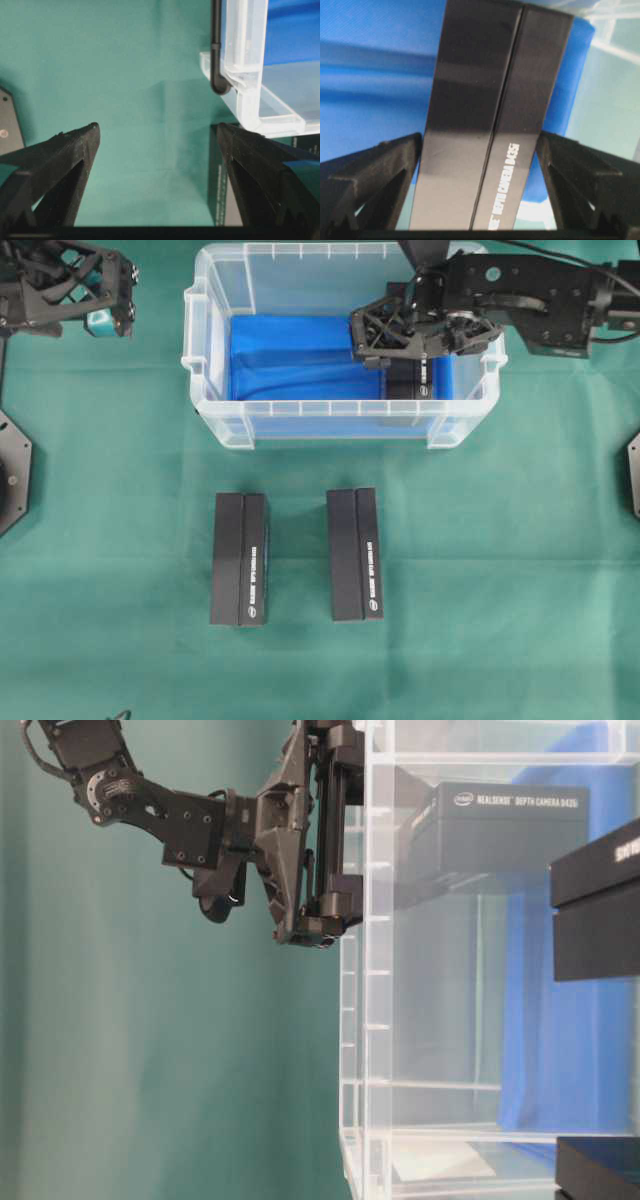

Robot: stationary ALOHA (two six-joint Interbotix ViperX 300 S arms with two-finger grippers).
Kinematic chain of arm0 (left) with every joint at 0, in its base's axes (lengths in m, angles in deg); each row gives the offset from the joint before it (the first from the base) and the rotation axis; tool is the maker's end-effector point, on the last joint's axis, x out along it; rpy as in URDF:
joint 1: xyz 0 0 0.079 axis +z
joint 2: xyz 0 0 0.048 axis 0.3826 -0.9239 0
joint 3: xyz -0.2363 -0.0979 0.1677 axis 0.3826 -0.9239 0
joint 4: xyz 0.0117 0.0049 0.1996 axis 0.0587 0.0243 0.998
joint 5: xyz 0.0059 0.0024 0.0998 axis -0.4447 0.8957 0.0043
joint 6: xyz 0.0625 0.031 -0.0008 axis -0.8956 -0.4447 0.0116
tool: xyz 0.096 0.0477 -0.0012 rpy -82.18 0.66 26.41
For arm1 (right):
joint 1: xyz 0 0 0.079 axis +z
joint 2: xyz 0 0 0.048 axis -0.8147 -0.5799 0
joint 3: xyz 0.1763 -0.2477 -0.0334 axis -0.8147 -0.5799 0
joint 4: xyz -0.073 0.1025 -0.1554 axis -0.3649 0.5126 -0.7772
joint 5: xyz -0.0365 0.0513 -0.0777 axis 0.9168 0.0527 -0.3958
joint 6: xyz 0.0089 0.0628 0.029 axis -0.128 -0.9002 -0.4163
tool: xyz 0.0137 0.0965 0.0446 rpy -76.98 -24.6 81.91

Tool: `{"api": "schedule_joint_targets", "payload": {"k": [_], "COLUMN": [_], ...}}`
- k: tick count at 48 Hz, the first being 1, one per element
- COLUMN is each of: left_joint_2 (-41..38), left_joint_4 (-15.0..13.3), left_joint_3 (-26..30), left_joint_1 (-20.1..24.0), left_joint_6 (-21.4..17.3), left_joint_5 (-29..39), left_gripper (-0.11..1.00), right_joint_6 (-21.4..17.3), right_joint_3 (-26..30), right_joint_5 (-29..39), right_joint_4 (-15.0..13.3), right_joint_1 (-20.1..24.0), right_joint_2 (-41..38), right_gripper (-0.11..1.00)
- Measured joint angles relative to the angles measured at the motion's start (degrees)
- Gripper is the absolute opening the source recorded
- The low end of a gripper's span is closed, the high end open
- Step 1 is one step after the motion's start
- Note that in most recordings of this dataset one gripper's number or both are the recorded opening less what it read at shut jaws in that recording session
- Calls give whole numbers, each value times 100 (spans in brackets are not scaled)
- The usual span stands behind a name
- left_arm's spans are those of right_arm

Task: Take out the box from the case.
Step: 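Lower the right gripper and close it around the right box pair, then lift the gripped box pair up out of the case with right gripper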

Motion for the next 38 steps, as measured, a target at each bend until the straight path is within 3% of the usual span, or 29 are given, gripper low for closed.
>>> {"api": "schedule_joint_targets", "payload": {"k": [16,23,38], "left_joint_2": [9,18,114], "left_joint_4": [-9,0,-9], "left_joint_3": [-26,-35,-114], "left_joint_1": [-35,-35,-44], "left_joint_6": [0,0,0], "left_joint_5": [0,-9,-9], "left_gripper": [97,97,97], "right_joint_6": [-26,-26,-35], "right_joint_3": [0,9,9], "right_joint_5": [-26,-9,-9], "right_joint_4": [-9,-18,-9], "right_joint_1": [0,0,-9], "right_joint_2": [-35,-35,-35], "right_gripper": [90,67,67]}}
